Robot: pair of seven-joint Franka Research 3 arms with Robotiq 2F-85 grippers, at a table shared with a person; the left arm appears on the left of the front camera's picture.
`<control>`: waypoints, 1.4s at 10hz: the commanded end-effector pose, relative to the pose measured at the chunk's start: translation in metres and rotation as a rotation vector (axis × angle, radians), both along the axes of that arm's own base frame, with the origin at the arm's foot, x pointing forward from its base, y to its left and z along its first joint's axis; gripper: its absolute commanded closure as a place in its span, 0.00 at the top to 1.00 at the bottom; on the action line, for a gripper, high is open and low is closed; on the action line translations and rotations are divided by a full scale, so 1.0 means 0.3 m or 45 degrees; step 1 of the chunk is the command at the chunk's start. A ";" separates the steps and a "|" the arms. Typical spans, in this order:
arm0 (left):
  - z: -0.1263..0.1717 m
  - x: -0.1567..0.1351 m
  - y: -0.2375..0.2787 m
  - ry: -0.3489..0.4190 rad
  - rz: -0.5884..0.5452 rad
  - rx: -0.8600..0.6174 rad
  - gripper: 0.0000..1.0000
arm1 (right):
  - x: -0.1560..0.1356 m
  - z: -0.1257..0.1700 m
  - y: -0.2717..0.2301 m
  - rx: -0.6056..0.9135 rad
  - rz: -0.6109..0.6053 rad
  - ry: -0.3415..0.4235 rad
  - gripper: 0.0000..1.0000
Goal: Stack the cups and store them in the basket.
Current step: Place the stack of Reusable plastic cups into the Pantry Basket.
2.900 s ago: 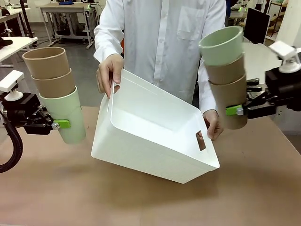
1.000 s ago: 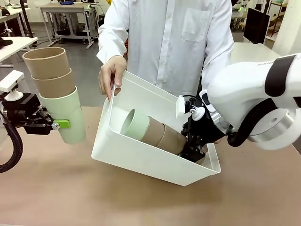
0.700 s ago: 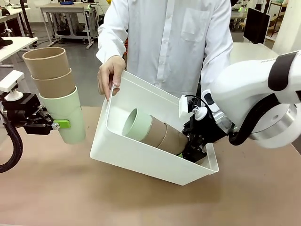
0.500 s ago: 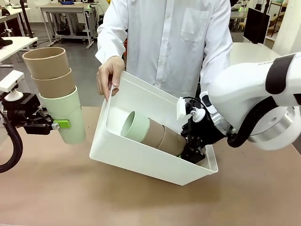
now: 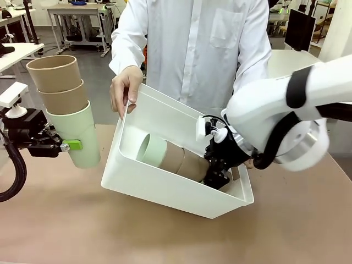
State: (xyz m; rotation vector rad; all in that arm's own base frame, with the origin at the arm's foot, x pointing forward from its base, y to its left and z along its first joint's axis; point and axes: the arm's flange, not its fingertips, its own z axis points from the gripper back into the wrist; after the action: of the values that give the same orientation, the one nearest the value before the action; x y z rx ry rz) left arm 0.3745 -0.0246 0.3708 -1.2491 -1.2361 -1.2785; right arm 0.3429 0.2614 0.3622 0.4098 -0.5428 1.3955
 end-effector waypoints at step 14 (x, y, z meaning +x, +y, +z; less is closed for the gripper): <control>0.017 -0.005 -0.002 -0.015 -0.001 -0.009 0.85 | 0.041 0.229 -0.140 -0.024 -0.090 -0.007 1.00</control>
State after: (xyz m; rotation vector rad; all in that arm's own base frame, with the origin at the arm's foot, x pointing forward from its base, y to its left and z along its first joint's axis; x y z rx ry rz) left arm 0.3744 -0.0246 0.3709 -1.2488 -1.2362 -1.2787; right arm 0.3660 0.2429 0.4079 0.3694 -0.5534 1.3616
